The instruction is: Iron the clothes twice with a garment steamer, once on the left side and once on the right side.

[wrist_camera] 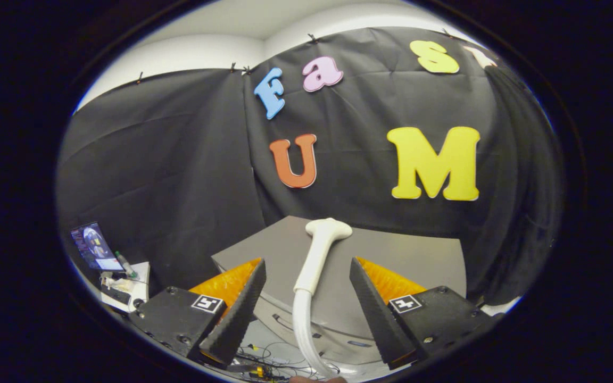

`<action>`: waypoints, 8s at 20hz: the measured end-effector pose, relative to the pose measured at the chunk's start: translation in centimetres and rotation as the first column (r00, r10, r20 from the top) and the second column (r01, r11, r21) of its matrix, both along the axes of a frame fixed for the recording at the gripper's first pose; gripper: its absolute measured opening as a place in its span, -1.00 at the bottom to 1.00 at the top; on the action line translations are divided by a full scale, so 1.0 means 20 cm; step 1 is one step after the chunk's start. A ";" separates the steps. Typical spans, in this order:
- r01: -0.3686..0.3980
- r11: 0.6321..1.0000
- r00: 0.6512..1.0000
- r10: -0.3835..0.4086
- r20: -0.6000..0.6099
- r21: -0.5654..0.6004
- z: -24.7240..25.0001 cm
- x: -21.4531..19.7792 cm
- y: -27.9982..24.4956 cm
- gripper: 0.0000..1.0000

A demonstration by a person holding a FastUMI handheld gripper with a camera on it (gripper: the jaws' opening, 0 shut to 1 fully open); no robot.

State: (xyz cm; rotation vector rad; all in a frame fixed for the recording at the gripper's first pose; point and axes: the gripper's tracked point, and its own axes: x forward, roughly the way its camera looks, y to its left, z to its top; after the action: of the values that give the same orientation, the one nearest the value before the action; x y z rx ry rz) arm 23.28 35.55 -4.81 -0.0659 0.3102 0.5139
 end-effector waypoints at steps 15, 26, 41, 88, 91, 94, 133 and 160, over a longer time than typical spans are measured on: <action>-0.001 0.991 0.959 -0.037 -0.280 -0.136 -0.28 0.60 0.26 0.89; 0.058 0.969 0.905 -0.152 -0.397 -0.239 -0.52 0.68 0.26 0.52; 0.134 0.990 0.900 -0.137 -0.414 -0.036 -0.23 0.55 0.23 -0.26; 0.562 0.740 0.744 -0.647 0.165 0.369 0.96 -0.54 -1.59 -0.37; 0.583 0.720 0.691 -0.683 0.235 0.376 1.09 -0.55 -1.81 -0.37; 0.589 0.711 0.652 -0.699 0.294 0.383 1.23 -0.49 -1.95 -0.37; 0.798 0.596 0.492 -0.733 0.470 0.093 0.73 -0.07 -2.16 -0.37; 0.850 0.504 0.526 -0.807 0.268 -0.152 -0.25 -0.19 -2.35 -0.36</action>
State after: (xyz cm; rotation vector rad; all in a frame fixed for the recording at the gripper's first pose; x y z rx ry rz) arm 19.44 -11.35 -9.81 -0.2083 0.2102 -0.5333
